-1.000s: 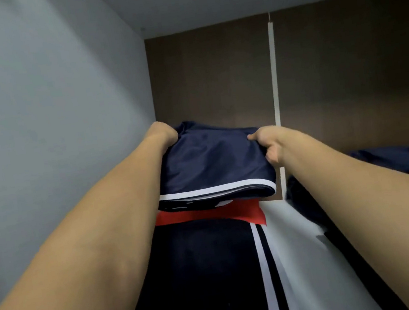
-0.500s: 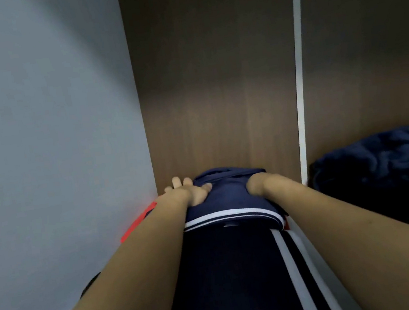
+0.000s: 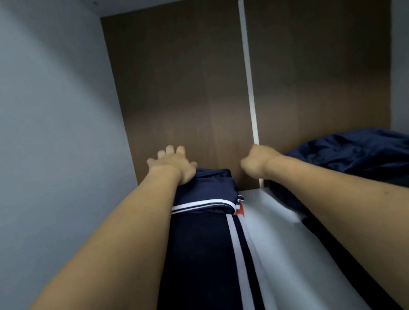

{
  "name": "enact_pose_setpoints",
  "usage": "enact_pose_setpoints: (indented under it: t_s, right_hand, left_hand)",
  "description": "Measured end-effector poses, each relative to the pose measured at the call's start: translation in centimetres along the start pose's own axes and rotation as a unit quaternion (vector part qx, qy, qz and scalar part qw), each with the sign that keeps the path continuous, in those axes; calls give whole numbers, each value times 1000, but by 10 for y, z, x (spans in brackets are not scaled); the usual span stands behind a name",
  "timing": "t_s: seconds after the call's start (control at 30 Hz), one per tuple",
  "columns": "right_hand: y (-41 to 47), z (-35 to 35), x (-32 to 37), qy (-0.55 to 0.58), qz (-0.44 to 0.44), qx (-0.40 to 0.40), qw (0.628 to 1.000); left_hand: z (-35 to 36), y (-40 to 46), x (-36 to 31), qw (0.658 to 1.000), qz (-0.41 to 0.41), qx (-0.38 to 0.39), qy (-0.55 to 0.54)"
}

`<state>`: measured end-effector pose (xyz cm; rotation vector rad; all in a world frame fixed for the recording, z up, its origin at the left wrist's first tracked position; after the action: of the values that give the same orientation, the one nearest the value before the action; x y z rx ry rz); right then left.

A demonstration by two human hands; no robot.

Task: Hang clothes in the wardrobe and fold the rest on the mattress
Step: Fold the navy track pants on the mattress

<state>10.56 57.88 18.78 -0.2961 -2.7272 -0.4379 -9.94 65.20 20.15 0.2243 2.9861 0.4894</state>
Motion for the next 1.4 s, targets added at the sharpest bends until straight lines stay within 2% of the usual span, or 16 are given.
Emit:
enact_pose_setpoints:
  t_s: [0.23,0.47,0.6,0.77,0.93,1.03,1.17,1.27,1.4]
  right_hand:
    - [-137,-116,-61,-61,-12,-96,993]
    - [-305,-205,-136,-124,15,-140,982]
    - [-396,-248,-170,-169,48,-143,974]
    - [-504,-311,-195,-215,97,-189,953]
    - [-604,-331,-216,-227,153,-187,943]
    - [-665,-347,-212,-248,159,-196,935]
    - [-764,-389,-206,-308,136,-255,906]
    - [-851,-419,-229,-325,167,-286,886]
    - [-964,-443,-286,-314,257,-278,871]
  left_hand:
    - [-74,-129,-95,989,118,-91,25]
    - [-130,-276,-195,968,212,-134,-19]
    - [-151,-356,-266,947,286,-140,-52]
    - [-180,-443,-332,914,358,-165,-97]
    - [-187,-522,-374,884,417,-136,-163]
    - [-206,-582,-384,845,452,-149,-245]
    - [-264,-687,-396,760,507,-222,-340]
    - [-298,-780,-420,704,555,-259,-359]
    - [-316,-884,-477,678,595,-260,-344]
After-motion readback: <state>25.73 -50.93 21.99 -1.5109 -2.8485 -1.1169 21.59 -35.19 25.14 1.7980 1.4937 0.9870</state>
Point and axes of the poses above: each hand's wrist, its own y-axis towards the middle knuckle, its own z-axis out of the palm, x = y × z, the point moved 10 cm from there along y, towards the middle knuckle, and after that the axes turned 5 degrees about -y, right-handed, at the moved point
